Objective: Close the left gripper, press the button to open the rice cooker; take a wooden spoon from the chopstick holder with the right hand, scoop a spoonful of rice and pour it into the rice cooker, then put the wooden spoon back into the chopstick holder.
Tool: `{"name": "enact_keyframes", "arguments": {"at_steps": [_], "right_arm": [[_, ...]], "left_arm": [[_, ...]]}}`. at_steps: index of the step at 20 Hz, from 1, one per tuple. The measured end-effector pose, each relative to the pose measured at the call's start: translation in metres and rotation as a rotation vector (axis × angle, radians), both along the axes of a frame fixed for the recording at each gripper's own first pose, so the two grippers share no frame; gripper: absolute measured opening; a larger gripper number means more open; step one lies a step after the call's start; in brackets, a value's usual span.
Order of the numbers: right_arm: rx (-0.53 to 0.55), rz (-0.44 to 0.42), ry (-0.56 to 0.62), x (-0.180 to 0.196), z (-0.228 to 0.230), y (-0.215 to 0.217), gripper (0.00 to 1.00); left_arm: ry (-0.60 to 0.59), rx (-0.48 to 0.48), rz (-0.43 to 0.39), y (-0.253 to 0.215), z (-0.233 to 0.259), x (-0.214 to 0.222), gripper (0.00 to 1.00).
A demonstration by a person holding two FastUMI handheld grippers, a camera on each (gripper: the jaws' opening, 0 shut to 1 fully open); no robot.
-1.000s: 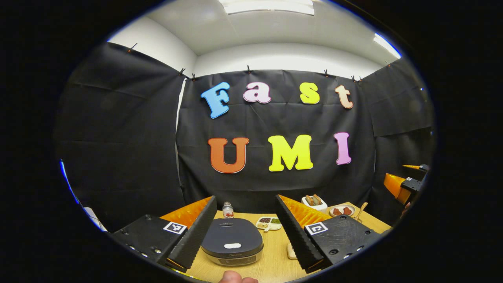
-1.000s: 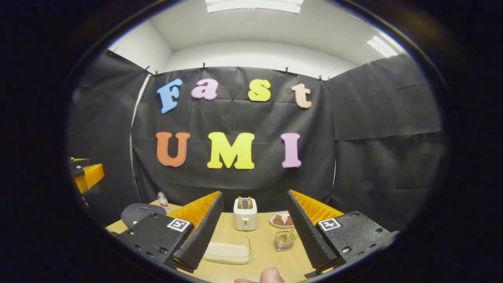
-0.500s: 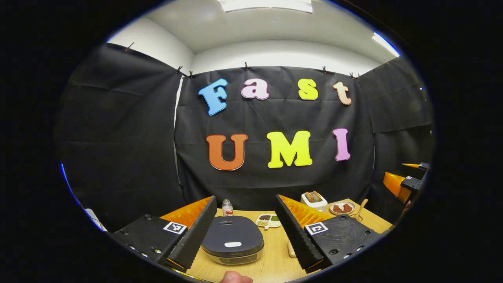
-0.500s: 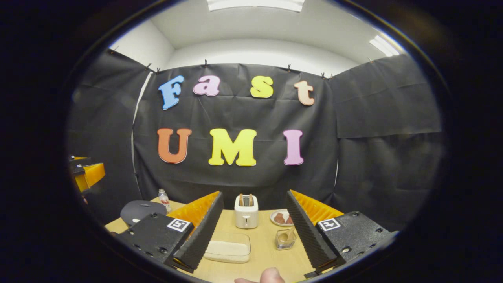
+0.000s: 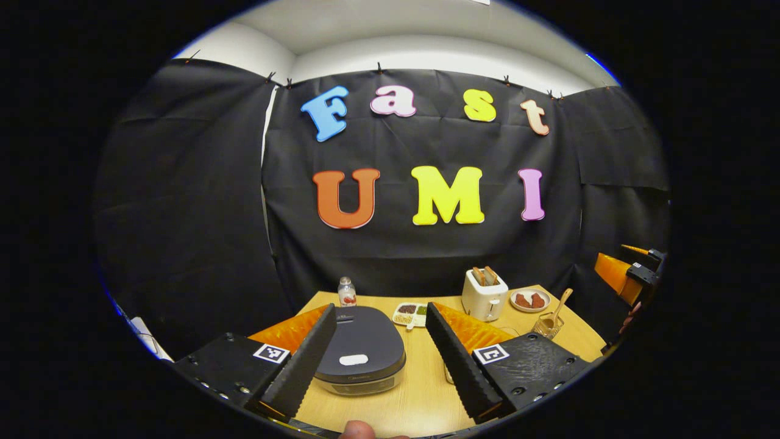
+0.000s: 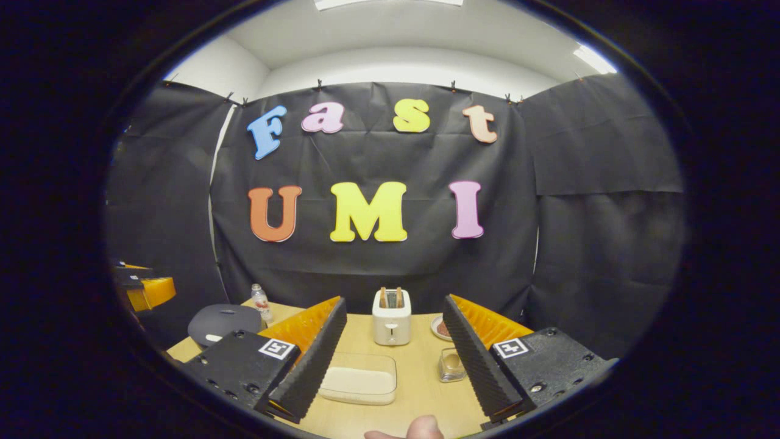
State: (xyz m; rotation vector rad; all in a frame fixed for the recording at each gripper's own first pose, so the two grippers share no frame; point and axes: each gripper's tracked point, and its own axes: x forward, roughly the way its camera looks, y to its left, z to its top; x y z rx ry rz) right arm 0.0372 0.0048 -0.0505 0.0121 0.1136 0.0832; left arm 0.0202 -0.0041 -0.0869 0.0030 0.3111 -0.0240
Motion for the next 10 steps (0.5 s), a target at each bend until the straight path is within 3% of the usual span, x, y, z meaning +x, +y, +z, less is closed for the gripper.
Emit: {"name": "enact_keyframes", "arguments": {"at_steps": [2, 4, 5, 6, 8, 9, 10], "right_arm": [[-0.002, 0.018, 0.028, 0.01, -0.008, 0.001, 1.0], [-0.01, 0.04, 0.048, 0.02, -0.016, 0.001, 1.0], [-0.014, 0.049, 0.058, 0.024, -0.019, 0.0, 1.0], [-0.014, 0.058, 0.069, 0.029, -0.022, -0.001, 1.0], [-0.008, 0.076, 0.09, 0.038, -0.026, -0.001, 0.99], [-0.004, 0.083, 0.101, 0.041, -0.029, -0.002, 0.99], [-0.001, 0.085, 0.109, 0.045, -0.03, -0.004, 0.99]], "left_arm": [[0.077, -0.015, 0.018, 0.006, -0.023, 0.006, 0.94], [0.15, -0.03, 0.037, 0.012, -0.045, 0.016, 0.68], [0.194, -0.039, 0.041, 0.014, -0.056, 0.019, 0.7], [0.232, -0.048, 0.038, 0.015, -0.066, 0.023, 0.56], [0.287, -0.06, 0.057, 0.024, -0.086, 0.032, 0.55], [0.307, -0.073, 0.058, 0.026, -0.091, 0.033, 0.22], [0.339, -0.087, 0.065, 0.028, -0.101, 0.034, 0.22]]}}
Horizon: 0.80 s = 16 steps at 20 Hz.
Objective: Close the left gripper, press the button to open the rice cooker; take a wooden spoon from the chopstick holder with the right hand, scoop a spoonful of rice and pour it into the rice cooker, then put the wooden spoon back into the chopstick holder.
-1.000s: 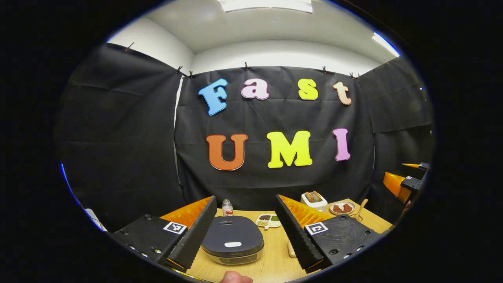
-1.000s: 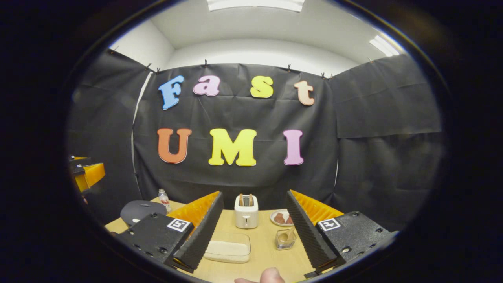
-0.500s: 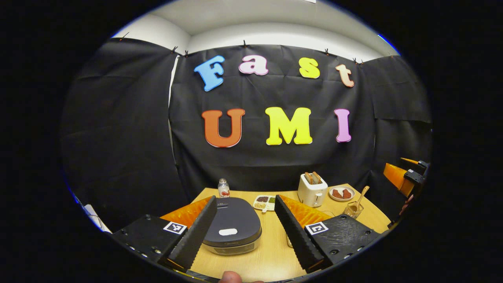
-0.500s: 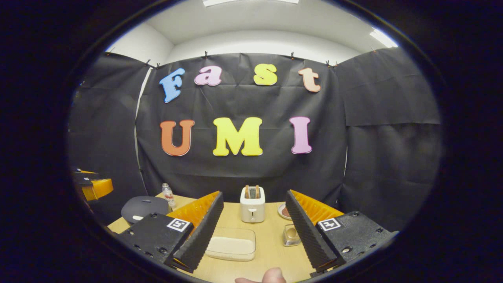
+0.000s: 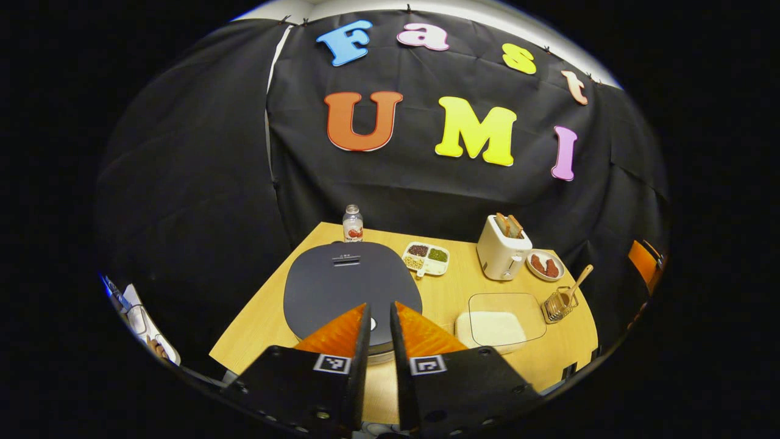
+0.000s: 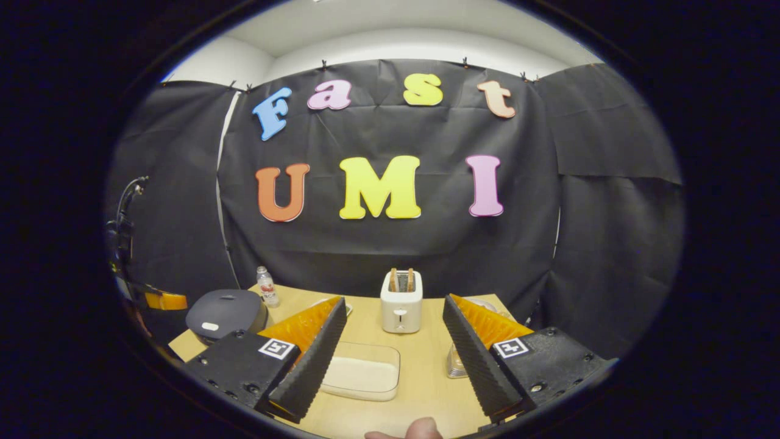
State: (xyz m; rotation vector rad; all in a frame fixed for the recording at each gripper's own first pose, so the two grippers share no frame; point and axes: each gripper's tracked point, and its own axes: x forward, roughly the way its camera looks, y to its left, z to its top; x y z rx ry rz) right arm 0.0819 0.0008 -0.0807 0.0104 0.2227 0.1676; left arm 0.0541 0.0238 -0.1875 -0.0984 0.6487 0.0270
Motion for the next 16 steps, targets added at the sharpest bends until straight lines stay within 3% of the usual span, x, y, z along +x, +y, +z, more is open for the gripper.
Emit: {"name": "enact_keyframes", "arguments": {"at_steps": [1, 2, 3, 14, 15, 16], "right_arm": [[0.001, -0.005, 0.002, 0.003, 0.0, -0.003, 1.0], [0.001, -0.011, 0.004, 0.006, -0.001, -0.006, 1.0], [0.002, -0.013, 0.007, 0.008, -0.001, -0.007, 1.0], [0.013, -0.055, 0.093, 0.016, -0.03, -0.03, 0.99], [0.013, -0.061, 0.084, 0.016, -0.028, -0.031, 0.99], [0.012, -0.064, 0.074, 0.017, -0.026, -0.031, 1.0]], "left_arm": [[0.038, -0.01, -0.003, 0.0, -0.008, 0.001, 0.14], [0.068, -0.013, -0.001, 0.003, -0.016, 0.001, 0.14], [0.082, -0.009, 0.025, 0.012, -0.025, 0.005, 0.0], [0.278, -0.107, 0.052, 0.024, -0.084, 0.014, 0.0], [0.256, -0.117, 0.053, 0.024, -0.081, 0.015, 0.07], [0.273, -0.125, 0.05, 0.024, -0.086, 0.015, 0.0]]}}
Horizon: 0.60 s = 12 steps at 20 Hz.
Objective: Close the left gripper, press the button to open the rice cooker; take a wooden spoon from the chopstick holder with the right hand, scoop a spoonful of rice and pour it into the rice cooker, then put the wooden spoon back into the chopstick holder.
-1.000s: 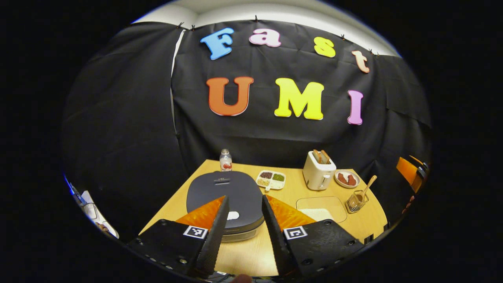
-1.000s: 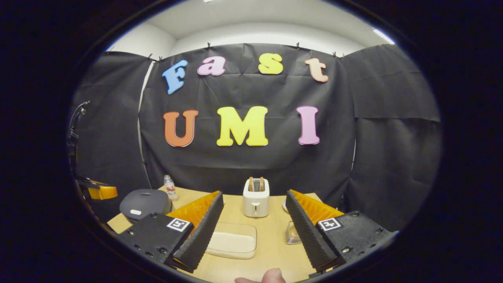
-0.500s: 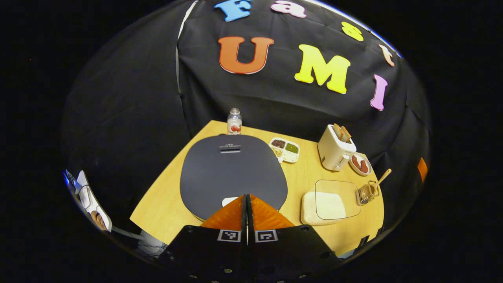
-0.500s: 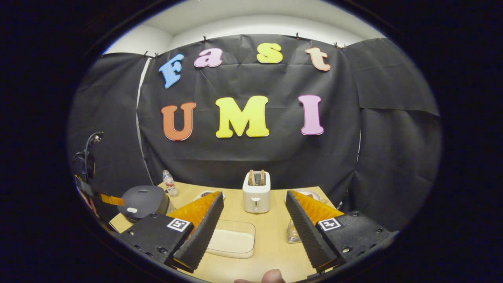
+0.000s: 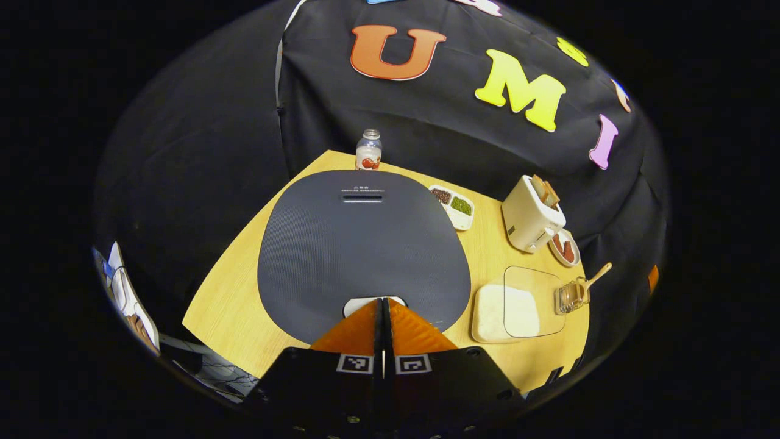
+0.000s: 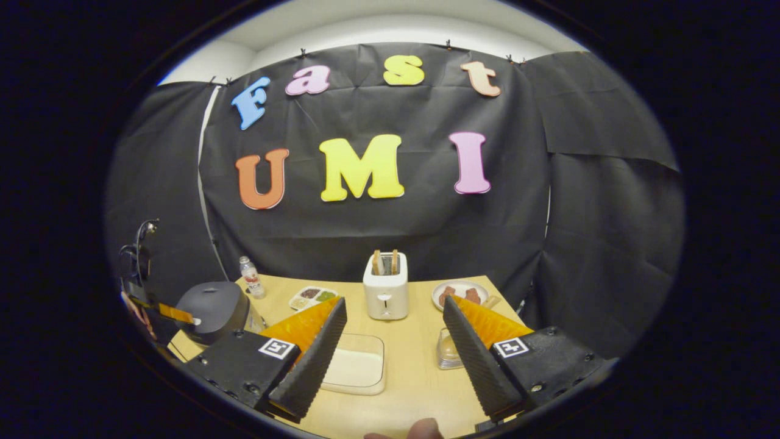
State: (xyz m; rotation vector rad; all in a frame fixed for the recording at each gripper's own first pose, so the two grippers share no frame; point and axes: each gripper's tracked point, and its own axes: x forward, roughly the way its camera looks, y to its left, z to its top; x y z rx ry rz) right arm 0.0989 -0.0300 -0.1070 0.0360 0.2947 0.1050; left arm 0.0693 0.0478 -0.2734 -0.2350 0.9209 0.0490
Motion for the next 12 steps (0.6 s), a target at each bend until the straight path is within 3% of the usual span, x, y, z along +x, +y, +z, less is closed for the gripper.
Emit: {"name": "enact_keyframes", "arguments": {"at_steps": [4, 12], "right_arm": [[0.01, 0.012, -0.009, 0.003, -0.001, 0.007, 1.0], [0.011, 0.044, -0.024, 0.002, 0.009, 0.011, 1.0]], "left_arm": [[0.07, 0.004, -0.012, -0.002, -0.011, -0.003, 0.0], [-0.004, 0.007, 0.008, 0.0, 0.006, -0.005, 0.0]]}}
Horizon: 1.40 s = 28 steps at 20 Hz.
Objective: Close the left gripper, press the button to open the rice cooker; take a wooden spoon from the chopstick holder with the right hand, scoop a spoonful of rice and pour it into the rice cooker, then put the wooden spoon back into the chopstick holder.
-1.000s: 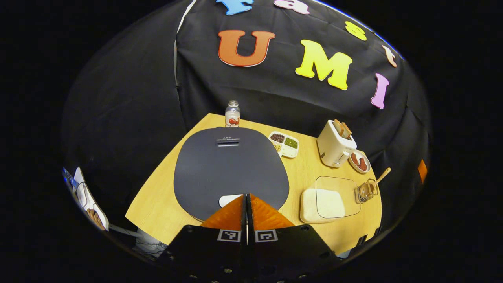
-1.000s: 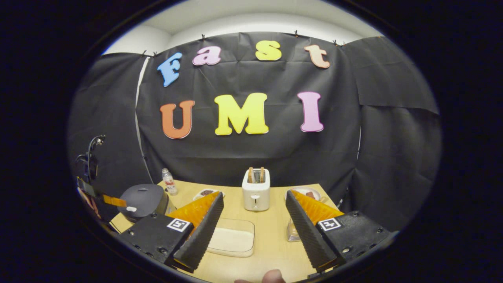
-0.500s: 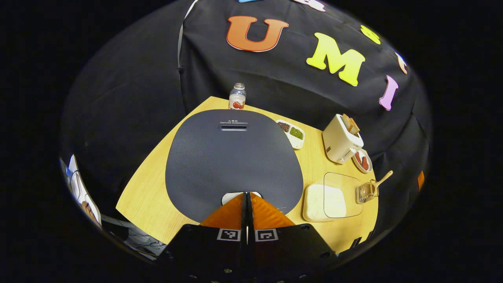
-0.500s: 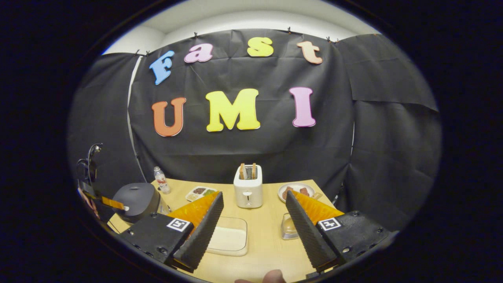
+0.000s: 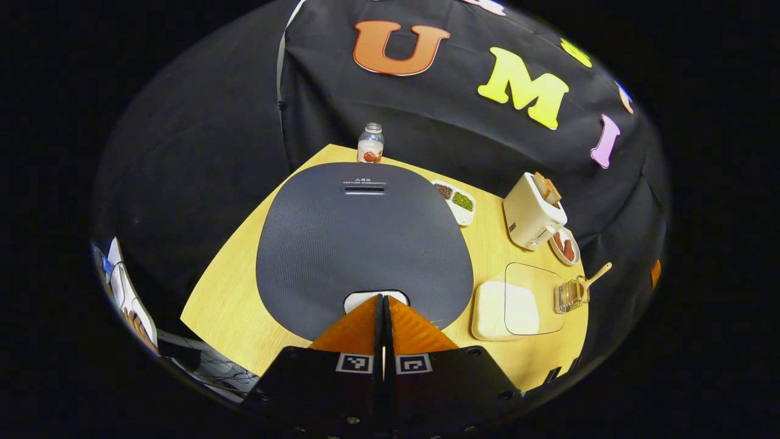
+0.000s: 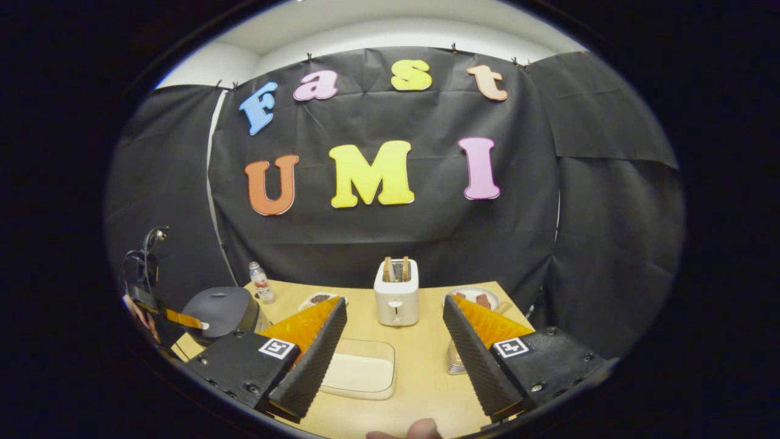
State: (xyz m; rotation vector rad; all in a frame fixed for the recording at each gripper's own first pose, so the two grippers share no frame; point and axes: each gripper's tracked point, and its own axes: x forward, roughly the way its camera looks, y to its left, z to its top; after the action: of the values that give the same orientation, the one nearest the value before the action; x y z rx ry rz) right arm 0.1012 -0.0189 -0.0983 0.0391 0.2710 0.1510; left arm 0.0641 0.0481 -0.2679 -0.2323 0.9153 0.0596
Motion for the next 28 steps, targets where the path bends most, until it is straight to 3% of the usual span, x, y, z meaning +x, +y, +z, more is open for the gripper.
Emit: {"name": "enact_keyframes", "arguments": {"at_steps": [7, 10, 11, 12, 13, 14, 17, 20, 21, 23, 24, 28], "right_arm": [[-0.013, -0.022, -0.069, -0.008, 0.031, -0.027, 1.0], [-0.011, -0.041, -0.08, -0.012, 0.037, -0.04, 1.0], [-0.01, -0.051, -0.084, -0.013, 0.038, -0.045, 1.0], [-0.007, -0.057, -0.084, -0.013, 0.037, -0.047, 1.0], [-0.003, -0.06, -0.079, -0.013, 0.036, -0.05, 1.0], [-0.001, -0.064, -0.076, -0.014, 0.034, -0.052, 0.99], [-0.007, -0.081, -0.071, -0.012, 0.034, -0.064, 1.0], [-0.018, -0.1, -0.062, -0.009, 0.031, -0.082, 0.99], [-0.022, -0.107, -0.052, -0.007, 0.028, -0.089, 1.0], [-0.025, -0.12, -0.033, -0.001, 0.018, -0.103, 1.0], [-0.019, -0.124, -0.011, 0.003, 0.008, -0.108, 1.0], [-0.029, -0.128, 0.073, 0.029, -0.033, -0.128, 1.0]], "left_arm": [[-0.268, 0.103, 0.034, 0.011, 0.076, 0.026, 0.03], [-0.387, 0.153, 0.013, 0.012, 0.115, 0.039, 0.15], [-0.419, 0.161, 0.0, 0.01, 0.125, 0.041, 0.3], [-0.448, 0.17, -0.008, 0.009, 0.135, 0.045, 0.38], [-0.454, 0.164, -0.019, 0.005, 0.141, 0.043, 0.7], [-0.465, 0.157, -0.018, 0.004, 0.146, 0.042, 0.59], [-0.538, 0.176, 0.01, 0.005, 0.17, 0.04, 0.98], [-0.618, 0.188, 0.027, -0.006, 0.192, 0.028, 0.95], [-0.634, 0.188, 0.03, -0.012, 0.195, 0.024, 0.84], [-0.661, 0.199, 0.036, -0.022, 0.203, 0.013, 0.84], [-0.679, 0.204, 0.035, -0.029, 0.208, 0.007, 0.95], [-0.719, 0.185, 0.003, -0.062, 0.22, -0.004, 0.94]]}}
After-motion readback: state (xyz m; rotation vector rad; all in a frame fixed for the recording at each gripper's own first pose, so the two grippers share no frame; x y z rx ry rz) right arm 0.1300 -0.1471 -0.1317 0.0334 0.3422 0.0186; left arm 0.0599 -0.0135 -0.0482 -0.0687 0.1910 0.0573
